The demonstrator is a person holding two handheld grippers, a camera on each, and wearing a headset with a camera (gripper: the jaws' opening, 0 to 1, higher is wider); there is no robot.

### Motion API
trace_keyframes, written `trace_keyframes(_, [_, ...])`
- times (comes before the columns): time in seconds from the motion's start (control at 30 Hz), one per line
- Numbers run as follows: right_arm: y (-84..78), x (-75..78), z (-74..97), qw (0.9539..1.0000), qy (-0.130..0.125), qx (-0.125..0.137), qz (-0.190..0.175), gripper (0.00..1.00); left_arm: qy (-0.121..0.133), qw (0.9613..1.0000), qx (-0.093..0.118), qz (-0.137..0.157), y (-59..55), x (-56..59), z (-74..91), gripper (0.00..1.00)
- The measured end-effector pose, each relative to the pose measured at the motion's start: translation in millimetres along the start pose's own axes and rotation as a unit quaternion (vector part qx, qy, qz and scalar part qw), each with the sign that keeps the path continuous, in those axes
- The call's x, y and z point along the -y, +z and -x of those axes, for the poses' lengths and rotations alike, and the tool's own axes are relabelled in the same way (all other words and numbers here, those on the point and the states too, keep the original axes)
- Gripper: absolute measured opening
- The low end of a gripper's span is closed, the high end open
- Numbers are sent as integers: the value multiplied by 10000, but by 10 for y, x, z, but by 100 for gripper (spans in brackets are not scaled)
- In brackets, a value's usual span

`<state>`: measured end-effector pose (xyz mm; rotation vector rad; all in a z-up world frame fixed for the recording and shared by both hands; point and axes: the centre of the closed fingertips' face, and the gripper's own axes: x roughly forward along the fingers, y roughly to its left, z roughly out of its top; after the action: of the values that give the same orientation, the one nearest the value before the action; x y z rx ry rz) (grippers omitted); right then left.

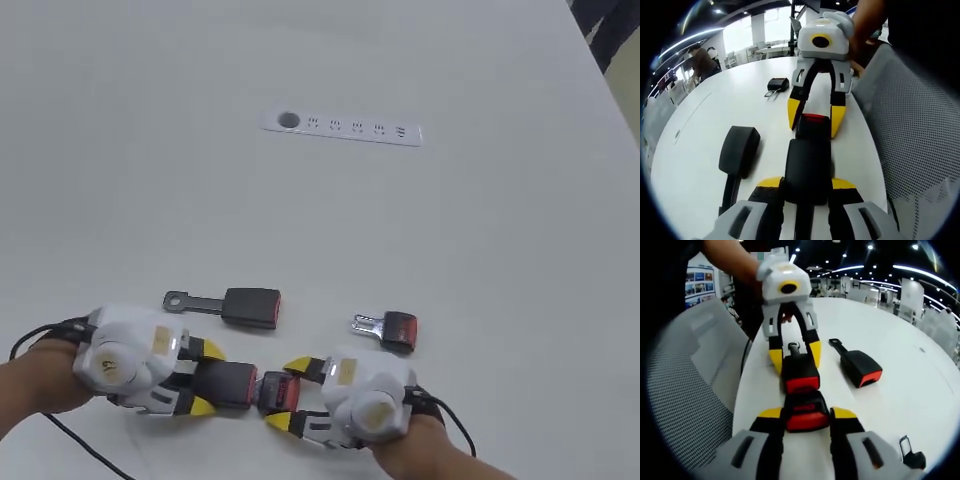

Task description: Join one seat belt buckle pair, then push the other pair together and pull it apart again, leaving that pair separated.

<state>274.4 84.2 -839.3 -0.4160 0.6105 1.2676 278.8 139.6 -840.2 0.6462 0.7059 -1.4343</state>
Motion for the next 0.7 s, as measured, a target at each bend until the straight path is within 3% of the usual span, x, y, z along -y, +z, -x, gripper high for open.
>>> trace_keyframes(0.1, [16,-3,3,10000,0,-21,30,36,28,10000,-55,10,13,7,-1,35])
trace_keyframes(0.23, [49,-4,31,10000,-35,-34,81,39,186,9993,-281,183,2,-12,2,37])
trace_keyframes(0.27, [81,-7,45,10000,-32,31,34,45,286,9986,-344,287,-7,-30,15,39])
trace_keyframes(0.3, [154,-2,58,9997,-56,236,-54,57,313,9985,-336,300,9,-26,25,42])
trace_keyframes(0.33, [212,14,91,9990,-84,400,-184,65,272,9987,-292,331,40,0,47,50])
trace_keyframes(0.4, [225,33,148,9983,-75,409,-398,76,280,9983,-9,502,164,30,79,63])
trace_keyframes(0.53, [235,78,290,9982,-172,492,-293,79,596,9964,144,580,276,-89,188,73])
trace_keyframes(0.7, [176,345,569,9958,-526,598,-445,84,811,9948,290,547,368,-231,313,80])
